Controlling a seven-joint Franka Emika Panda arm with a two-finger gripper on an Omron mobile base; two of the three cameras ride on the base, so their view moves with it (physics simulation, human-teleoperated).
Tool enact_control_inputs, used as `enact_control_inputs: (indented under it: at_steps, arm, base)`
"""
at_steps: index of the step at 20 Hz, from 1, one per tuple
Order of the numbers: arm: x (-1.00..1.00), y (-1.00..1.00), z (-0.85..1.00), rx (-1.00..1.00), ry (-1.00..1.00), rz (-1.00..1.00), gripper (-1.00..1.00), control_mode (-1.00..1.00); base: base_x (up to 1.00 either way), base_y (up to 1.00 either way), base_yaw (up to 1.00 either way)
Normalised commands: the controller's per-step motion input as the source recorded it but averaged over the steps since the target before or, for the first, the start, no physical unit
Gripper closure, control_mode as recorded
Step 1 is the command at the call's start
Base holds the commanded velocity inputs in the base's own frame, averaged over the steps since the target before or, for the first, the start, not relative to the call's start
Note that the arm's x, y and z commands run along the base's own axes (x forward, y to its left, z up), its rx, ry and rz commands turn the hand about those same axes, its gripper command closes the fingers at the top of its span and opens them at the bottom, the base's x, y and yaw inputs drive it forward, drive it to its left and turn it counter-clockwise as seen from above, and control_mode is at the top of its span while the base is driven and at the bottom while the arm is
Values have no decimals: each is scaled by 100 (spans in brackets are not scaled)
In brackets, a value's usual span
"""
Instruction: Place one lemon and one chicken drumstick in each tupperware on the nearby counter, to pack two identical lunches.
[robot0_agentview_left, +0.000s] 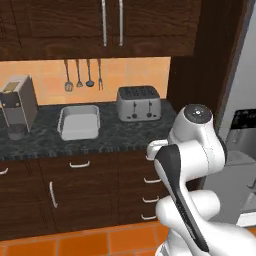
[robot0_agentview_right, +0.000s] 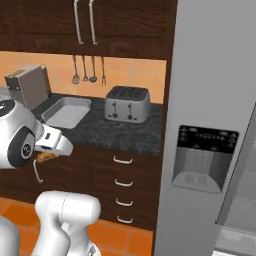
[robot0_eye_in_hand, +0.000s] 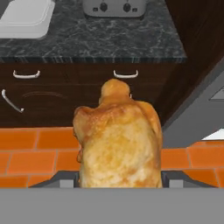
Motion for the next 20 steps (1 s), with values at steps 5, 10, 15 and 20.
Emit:
enact_control_inputs:
  at_steps: [5, 10, 15, 20]
  arm:
    - [0, 0, 0, 0, 0, 0, 100, 100]
    - [0, 0, 0, 0, 0, 0, 100, 100]
    - [0, 0, 0, 0, 0, 0, 100, 100]
    - [0, 0, 0, 0, 0, 0, 100, 100]
  base:
    - [15, 100, 5]
    - [18, 100, 3]
    - [7, 100, 4]
    - [10, 100, 3]
